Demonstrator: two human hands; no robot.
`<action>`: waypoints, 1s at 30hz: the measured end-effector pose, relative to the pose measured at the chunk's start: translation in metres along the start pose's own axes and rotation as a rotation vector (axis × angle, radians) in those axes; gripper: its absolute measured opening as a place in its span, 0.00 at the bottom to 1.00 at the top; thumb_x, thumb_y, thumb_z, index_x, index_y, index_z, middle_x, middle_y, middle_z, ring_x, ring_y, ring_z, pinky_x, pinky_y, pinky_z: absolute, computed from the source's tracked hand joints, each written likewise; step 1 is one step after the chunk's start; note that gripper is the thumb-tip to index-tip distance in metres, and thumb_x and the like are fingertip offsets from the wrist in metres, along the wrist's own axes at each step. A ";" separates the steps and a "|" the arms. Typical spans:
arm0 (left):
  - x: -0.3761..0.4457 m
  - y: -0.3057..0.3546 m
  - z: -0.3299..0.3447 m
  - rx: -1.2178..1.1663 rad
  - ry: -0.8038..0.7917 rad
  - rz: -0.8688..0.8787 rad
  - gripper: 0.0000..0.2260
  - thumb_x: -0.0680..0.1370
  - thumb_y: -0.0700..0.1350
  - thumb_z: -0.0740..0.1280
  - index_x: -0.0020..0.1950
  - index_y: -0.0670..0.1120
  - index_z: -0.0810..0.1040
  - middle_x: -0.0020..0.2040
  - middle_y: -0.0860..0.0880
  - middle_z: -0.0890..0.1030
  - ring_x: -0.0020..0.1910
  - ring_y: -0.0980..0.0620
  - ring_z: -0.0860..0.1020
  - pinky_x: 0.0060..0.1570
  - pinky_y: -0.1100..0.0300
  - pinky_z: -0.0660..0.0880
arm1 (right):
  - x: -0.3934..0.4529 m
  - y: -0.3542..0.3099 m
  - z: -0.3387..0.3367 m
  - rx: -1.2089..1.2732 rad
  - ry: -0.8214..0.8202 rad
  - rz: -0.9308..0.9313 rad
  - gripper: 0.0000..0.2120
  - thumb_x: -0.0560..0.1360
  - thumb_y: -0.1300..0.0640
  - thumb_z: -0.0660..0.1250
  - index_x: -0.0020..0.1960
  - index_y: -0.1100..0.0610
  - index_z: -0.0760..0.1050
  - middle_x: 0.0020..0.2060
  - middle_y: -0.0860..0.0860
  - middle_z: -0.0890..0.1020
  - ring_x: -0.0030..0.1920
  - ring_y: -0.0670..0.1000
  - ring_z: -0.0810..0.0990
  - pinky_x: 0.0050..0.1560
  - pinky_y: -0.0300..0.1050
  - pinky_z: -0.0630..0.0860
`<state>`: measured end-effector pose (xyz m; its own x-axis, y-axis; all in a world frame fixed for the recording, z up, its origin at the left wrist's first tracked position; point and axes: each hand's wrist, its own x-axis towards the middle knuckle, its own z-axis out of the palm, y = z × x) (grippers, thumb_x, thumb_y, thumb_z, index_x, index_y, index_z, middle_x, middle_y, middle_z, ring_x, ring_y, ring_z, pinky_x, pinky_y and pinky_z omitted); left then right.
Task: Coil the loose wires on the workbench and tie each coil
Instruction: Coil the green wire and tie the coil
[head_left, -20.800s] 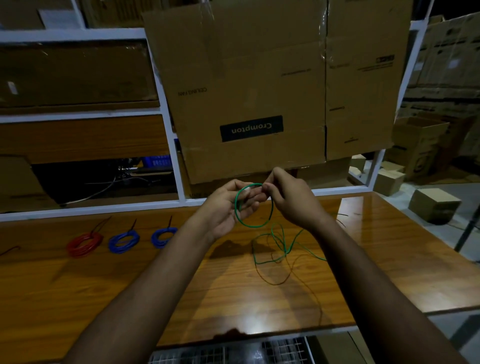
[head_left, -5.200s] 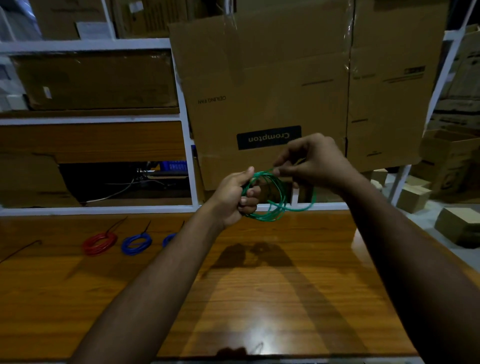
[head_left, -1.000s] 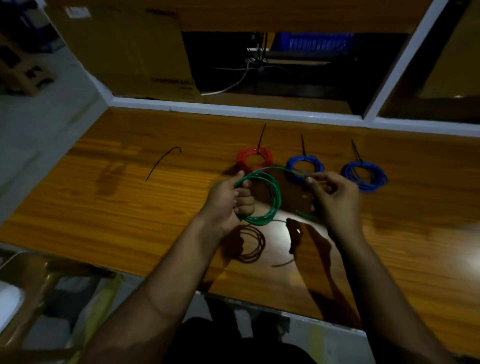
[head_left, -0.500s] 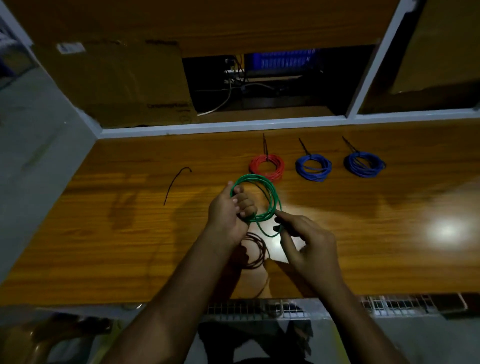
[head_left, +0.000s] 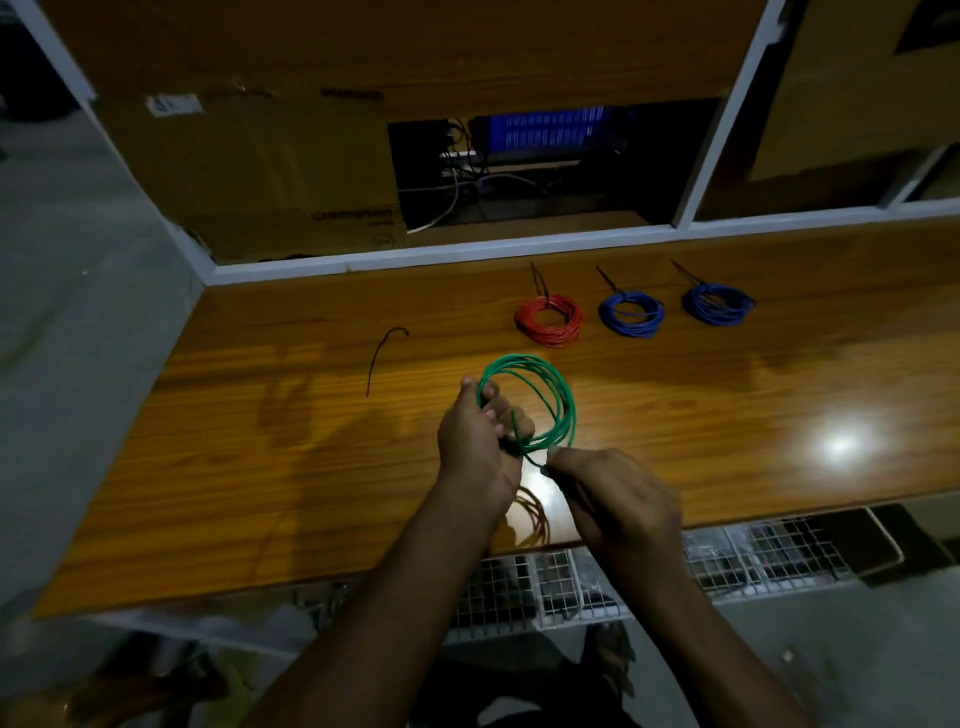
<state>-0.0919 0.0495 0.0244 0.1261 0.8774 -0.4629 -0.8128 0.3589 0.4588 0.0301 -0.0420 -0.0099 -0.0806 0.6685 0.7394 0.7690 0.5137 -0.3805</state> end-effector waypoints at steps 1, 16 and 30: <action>-0.002 -0.002 -0.001 0.002 -0.014 0.010 0.19 0.85 0.53 0.54 0.37 0.46 0.67 0.22 0.54 0.60 0.19 0.57 0.59 0.19 0.66 0.62 | 0.003 -0.002 0.001 -0.006 0.006 -0.009 0.04 0.76 0.63 0.73 0.50 0.60 0.84 0.45 0.52 0.85 0.44 0.52 0.83 0.43 0.45 0.76; -0.025 -0.009 0.007 0.057 -0.046 0.170 0.19 0.86 0.51 0.53 0.39 0.44 0.69 0.29 0.49 0.70 0.27 0.53 0.69 0.30 0.60 0.70 | 0.024 -0.018 0.022 -0.066 0.032 0.082 0.10 0.75 0.63 0.71 0.55 0.61 0.83 0.42 0.52 0.82 0.42 0.53 0.75 0.42 0.42 0.70; -0.019 0.006 0.003 0.339 -0.004 0.162 0.22 0.86 0.51 0.52 0.33 0.45 0.66 0.26 0.49 0.69 0.25 0.53 0.66 0.30 0.59 0.66 | 0.039 -0.021 0.014 0.002 0.040 0.049 0.07 0.76 0.61 0.72 0.54 0.57 0.83 0.45 0.50 0.84 0.43 0.47 0.79 0.43 0.39 0.74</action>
<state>-0.0976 0.0358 0.0387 0.0139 0.9323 -0.3613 -0.5877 0.3000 0.7514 0.0018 -0.0193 0.0194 -0.0172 0.6711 0.7412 0.7703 0.4815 -0.4180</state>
